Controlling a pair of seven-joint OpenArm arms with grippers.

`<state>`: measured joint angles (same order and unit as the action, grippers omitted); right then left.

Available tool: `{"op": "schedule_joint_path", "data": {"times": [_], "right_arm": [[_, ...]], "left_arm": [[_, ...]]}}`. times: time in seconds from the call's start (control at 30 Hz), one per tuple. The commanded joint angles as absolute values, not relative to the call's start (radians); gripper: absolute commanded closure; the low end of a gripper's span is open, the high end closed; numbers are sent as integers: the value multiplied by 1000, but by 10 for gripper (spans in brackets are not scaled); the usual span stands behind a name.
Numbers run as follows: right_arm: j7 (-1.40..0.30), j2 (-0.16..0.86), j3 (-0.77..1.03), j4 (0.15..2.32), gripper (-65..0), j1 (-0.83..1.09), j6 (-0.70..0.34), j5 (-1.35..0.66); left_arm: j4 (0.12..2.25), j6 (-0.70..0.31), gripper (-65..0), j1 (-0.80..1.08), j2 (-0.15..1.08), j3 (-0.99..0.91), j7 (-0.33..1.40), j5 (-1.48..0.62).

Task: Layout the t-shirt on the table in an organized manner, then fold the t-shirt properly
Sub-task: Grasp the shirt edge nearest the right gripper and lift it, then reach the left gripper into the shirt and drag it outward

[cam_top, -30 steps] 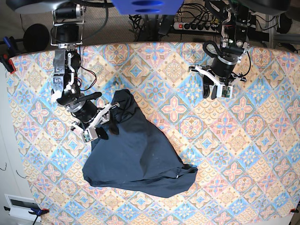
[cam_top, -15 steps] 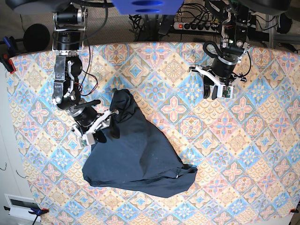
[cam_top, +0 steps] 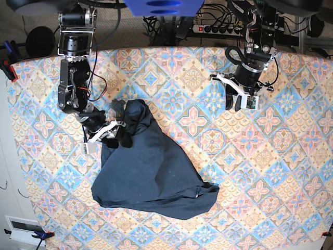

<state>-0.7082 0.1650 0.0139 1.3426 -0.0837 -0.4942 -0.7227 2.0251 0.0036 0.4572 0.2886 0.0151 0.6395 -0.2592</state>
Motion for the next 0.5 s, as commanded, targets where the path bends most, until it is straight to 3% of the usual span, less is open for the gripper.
{"op": "schedule_joint_path", "data": {"times": [0.0,0.13,0.23,0.37,0.47], "right_arm": [[-707,171,-4,1359,-352,-124,-509,-746],[-717,171,-87,1362,-349,-160,-515,-746],[-716,168,-130,1376,-318,-163,-591,-746],[-716,128,-163,1397,-157,-165,-698,-743],[-716,127,-219,1399,-42,-165,-698,-743]], "left_arm": [[2040,4,-162,453,295,10,613,-260],[2040,4,-162,453,295,10,613,-260],[2040,4,-162,455,295,10,613,-260],[2040,4,-162,458,295,10,613,-260],[2040,4,-162,460,295,1,613,-260]]}}
